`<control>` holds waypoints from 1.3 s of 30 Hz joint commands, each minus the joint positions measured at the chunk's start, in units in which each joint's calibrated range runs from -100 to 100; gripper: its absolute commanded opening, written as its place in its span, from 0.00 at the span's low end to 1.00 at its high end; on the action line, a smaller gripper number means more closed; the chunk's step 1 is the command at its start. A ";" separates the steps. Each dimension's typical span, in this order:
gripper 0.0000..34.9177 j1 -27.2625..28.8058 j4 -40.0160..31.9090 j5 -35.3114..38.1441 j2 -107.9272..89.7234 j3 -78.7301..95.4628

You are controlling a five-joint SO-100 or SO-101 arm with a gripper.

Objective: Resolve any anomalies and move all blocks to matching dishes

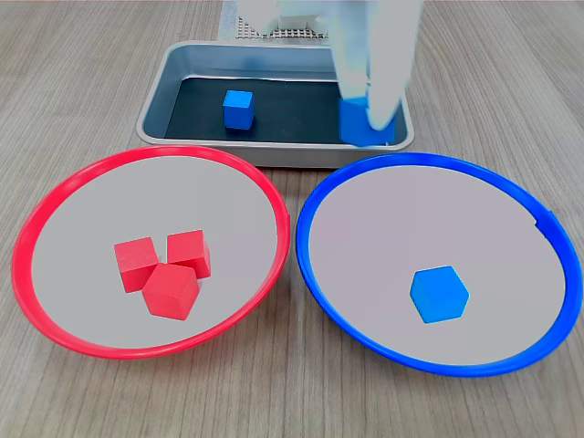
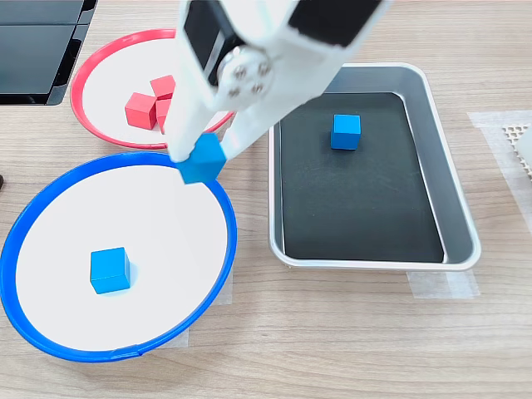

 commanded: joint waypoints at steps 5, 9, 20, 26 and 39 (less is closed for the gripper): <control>0.07 -4.36 -11.99 0.49 7.63 -2.75; 0.48 -3.61 -11.90 1.03 7.89 -1.84; 0.07 4.30 -4.47 2.49 -13.01 13.54; 0.01 17.29 6.17 3.76 -25.88 25.93; 0.29 28.58 9.89 4.05 -26.40 36.58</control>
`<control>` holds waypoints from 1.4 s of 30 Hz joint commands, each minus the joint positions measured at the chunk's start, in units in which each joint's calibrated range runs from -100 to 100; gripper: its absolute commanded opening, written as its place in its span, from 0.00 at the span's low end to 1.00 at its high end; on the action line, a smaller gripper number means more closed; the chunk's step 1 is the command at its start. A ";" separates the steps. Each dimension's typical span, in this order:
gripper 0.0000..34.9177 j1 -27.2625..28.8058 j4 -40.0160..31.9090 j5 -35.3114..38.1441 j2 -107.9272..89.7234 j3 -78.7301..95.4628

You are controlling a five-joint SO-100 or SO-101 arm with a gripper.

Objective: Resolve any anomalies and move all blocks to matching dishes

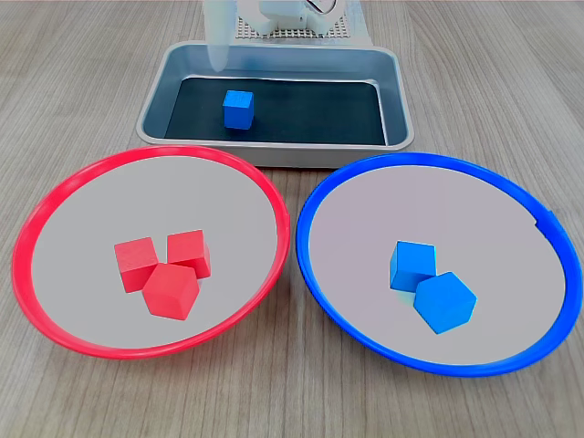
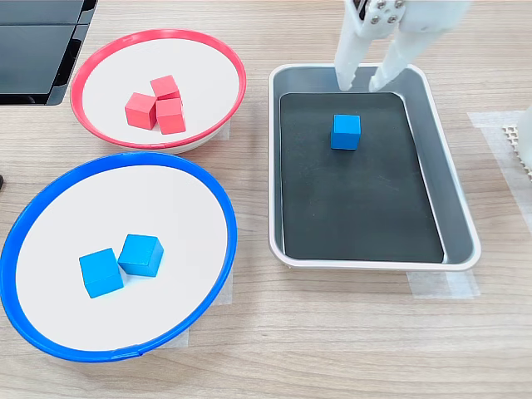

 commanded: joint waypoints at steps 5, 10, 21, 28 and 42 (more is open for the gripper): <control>0.38 0.14 -2.21 -1.66 3.36 0.19; 0.40 -0.99 -3.53 -3.22 7.62 -1.09; 0.37 -4.28 -5.93 -4.35 12.23 -2.09; 0.09 -6.54 -8.98 -4.44 17.69 -5.18; 0.00 -13.51 3.90 0.98 7.20 -17.93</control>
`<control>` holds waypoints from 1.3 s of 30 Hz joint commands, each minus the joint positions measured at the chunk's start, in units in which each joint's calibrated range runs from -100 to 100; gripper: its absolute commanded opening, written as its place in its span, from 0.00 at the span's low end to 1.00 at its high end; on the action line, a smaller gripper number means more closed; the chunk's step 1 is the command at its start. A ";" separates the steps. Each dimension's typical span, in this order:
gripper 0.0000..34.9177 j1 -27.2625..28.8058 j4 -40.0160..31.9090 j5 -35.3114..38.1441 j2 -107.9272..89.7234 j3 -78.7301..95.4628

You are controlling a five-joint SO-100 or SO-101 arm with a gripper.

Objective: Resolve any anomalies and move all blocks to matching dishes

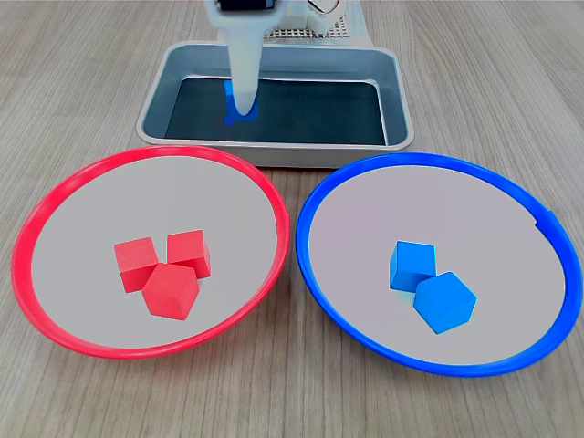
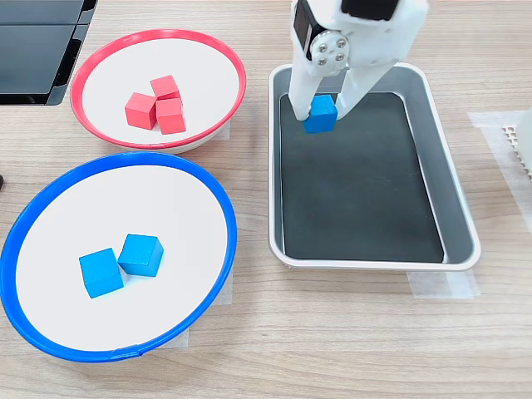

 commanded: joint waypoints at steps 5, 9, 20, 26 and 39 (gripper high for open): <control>0.00 -11.90 -0.06 2.44 -7.30 -9.23; 0.00 -17.36 -11.46 1.22 -2.09 -11.60; 0.00 -20.09 -34.98 -2.25 13.85 -14.88; 0.27 -18.49 -36.71 -2.74 20.42 -19.88; 0.00 -15.10 -44.22 -4.30 3.11 -2.04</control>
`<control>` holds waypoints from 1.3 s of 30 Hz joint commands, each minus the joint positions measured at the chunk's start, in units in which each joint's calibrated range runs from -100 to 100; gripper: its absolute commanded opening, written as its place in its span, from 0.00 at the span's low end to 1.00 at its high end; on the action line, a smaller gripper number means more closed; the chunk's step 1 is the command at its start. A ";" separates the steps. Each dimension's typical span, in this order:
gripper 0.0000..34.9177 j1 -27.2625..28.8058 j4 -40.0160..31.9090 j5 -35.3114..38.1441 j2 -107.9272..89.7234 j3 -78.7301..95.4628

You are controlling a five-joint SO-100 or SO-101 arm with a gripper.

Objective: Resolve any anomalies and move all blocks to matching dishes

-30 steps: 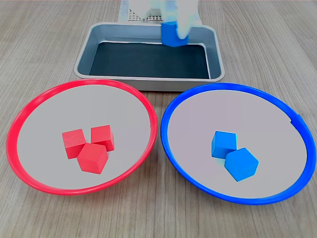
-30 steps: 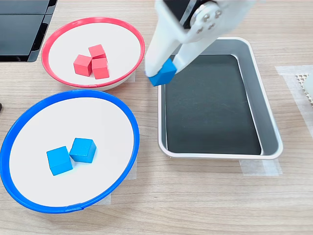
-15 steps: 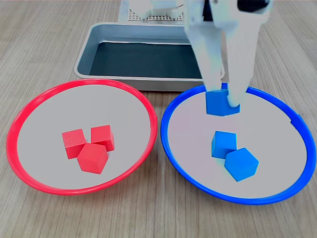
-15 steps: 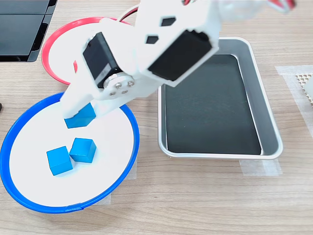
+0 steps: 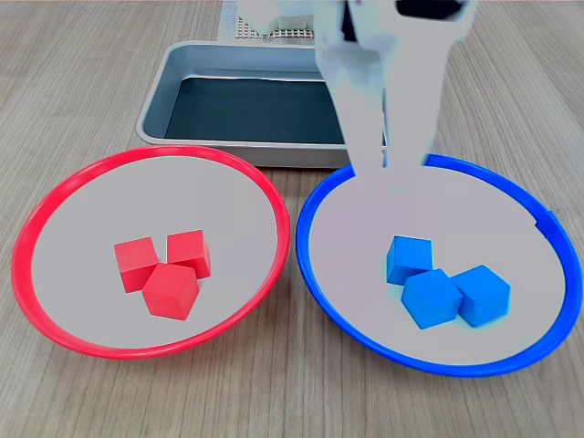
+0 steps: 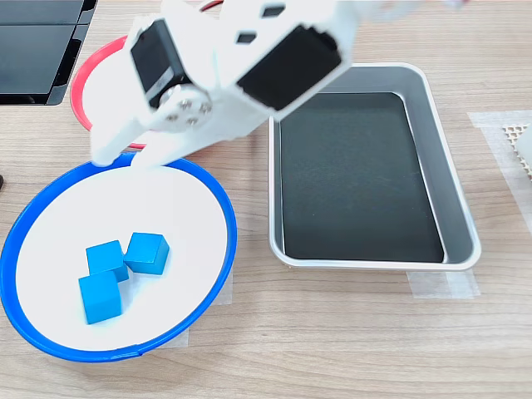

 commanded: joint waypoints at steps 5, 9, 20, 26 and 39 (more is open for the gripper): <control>0.00 4.19 -8.72 -3.57 -31.43 28.97; 0.00 7.67 -17.14 -5.47 -50.19 48.99; 0.00 10.11 -4.43 -7.37 -85.07 77.12; 0.00 8.51 11.50 -9.28 -98.55 79.95; 0.02 8.61 21.07 -10.55 -102.81 79.95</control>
